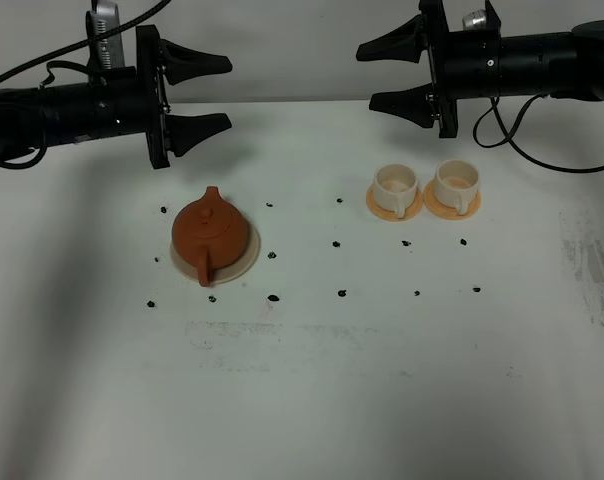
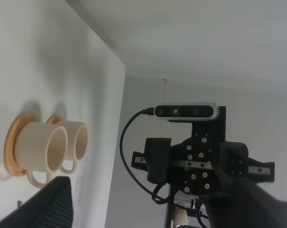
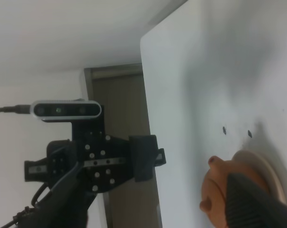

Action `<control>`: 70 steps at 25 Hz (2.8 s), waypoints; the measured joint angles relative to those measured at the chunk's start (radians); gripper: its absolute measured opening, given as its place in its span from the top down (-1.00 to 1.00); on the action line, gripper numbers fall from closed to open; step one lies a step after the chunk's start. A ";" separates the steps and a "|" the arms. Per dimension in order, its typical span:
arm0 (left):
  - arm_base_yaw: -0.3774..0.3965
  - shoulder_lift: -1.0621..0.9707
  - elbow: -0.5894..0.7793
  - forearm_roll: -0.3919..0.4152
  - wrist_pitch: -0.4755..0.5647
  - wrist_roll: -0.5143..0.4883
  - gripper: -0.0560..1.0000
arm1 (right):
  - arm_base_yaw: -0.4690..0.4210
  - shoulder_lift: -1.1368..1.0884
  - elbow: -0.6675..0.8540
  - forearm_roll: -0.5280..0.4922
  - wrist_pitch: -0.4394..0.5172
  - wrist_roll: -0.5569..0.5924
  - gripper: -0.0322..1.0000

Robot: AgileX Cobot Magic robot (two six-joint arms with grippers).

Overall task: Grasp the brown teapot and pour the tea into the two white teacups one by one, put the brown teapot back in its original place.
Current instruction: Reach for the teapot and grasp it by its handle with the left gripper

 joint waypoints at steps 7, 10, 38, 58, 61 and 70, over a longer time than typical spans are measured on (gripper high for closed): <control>0.007 0.000 0.000 0.000 0.001 0.000 -0.34 | 0.000 0.000 0.000 0.000 0.000 0.000 -0.21; 0.009 0.000 0.000 0.001 0.004 0.000 -0.34 | 0.000 0.000 0.000 0.000 0.000 -0.001 -0.21; -0.096 -0.415 0.148 0.754 -0.514 0.257 0.56 | 0.066 -0.363 0.061 -0.853 -0.389 -0.106 -0.07; -0.393 -0.738 0.651 0.759 -1.320 0.425 0.61 | 0.112 -1.079 0.848 -0.970 -0.839 -0.104 -0.02; -0.412 -0.739 0.655 0.759 -1.296 0.425 0.61 | 0.112 -1.207 0.929 -0.970 -0.822 -0.104 -0.02; -0.417 -0.740 0.656 0.778 -1.233 0.425 0.61 | 0.113 -1.599 1.104 -0.986 -0.664 -0.104 -0.02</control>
